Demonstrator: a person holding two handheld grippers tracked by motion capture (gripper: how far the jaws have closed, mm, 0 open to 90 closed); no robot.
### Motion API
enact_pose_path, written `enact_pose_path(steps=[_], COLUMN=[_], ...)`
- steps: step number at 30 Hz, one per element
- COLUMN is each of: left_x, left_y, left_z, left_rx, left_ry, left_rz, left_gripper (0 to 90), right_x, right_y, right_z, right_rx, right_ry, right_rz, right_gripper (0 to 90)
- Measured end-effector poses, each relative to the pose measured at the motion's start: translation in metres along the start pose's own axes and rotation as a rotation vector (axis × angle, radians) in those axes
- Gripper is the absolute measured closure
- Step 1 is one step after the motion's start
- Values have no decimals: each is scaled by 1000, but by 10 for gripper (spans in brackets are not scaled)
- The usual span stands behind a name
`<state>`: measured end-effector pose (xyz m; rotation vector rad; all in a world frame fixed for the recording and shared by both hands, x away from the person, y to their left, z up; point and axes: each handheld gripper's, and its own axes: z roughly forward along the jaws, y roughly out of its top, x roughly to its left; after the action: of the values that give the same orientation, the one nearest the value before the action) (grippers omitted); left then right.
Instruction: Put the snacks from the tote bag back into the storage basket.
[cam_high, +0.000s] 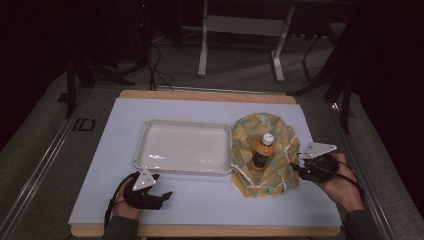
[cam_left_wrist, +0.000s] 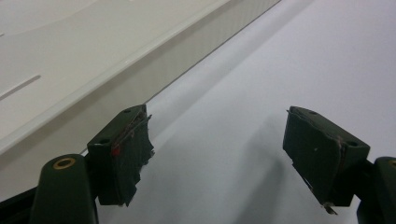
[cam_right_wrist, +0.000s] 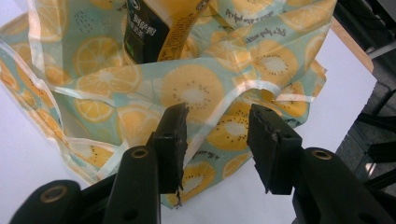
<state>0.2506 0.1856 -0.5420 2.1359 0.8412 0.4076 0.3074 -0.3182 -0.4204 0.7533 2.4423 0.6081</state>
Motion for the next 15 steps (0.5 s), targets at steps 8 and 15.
enact_pose_path(steps=[8,15], left_x=[0,0], left_y=[0,0], left_z=[0,0], left_rx=[4,6], left_ry=[1,0], left_rz=[6,9], left_gripper=[230,230], right_x=[-1,-3], right_y=[7,16], right_z=[-2,-5], right_rx=[8,17], right_ry=[5,14], right_rz=[-24,-60], right_gripper=[568,581])
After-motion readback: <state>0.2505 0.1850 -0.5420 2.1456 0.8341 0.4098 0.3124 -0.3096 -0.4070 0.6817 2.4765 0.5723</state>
